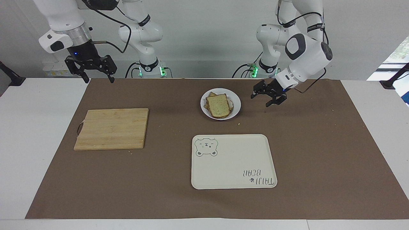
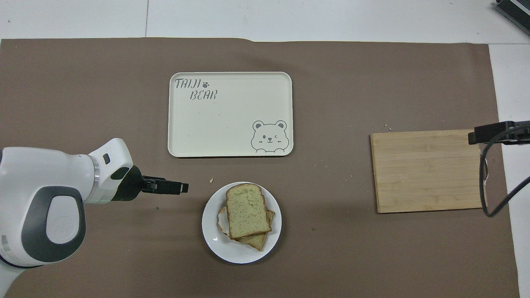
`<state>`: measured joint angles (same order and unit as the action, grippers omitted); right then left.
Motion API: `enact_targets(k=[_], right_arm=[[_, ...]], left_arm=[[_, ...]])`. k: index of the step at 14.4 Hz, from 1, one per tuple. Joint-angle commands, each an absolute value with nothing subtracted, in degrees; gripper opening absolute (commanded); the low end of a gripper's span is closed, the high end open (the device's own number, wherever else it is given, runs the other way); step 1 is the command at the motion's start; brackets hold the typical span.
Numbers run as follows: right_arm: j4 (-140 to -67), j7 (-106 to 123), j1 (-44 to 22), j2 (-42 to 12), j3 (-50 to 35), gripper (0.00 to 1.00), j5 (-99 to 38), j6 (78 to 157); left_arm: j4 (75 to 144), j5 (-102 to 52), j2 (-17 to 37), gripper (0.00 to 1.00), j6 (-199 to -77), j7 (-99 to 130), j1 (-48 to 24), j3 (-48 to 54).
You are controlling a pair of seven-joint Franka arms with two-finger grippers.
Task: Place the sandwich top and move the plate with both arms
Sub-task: 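Reach the left gripper to the rim of the white plate, then grip the plate rim and slide the plate onto the bear tray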
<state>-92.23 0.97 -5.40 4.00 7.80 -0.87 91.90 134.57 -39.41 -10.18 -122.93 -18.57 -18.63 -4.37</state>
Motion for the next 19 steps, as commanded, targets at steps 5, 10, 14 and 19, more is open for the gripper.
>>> enact_targets(k=[5, 10, 14, 19], right_arm=[[-91.7, 1.0, -4.7, 3.9, 7.2, 1.00, -1.0, 91.1], [-91.7, 1.0, -4.7, 3.9, 7.2, 1.00, -1.0, 91.1], [-91.7, 1.0, -4.7, 3.9, 7.2, 1.00, -1.0, 91.1], [-91.7, 1.0, -4.7, 3.9, 7.2, 1.00, -1.0, 91.1]], left_arm=[[149.1, -57.7, -11.7, 0.97, -134.4, -32.8, -24.0, -5.3], [151.3, -69.0, -8.4, 0.88, -137.6, -39.3, -28.6, -5.4], [152.2, -70.8, -7.5, 0.73, -139.7, -39.5, -30.8, -5.3], [152.7, -70.9, -7.6, 0.00, -139.0, -39.7, -30.8, -5.4]])
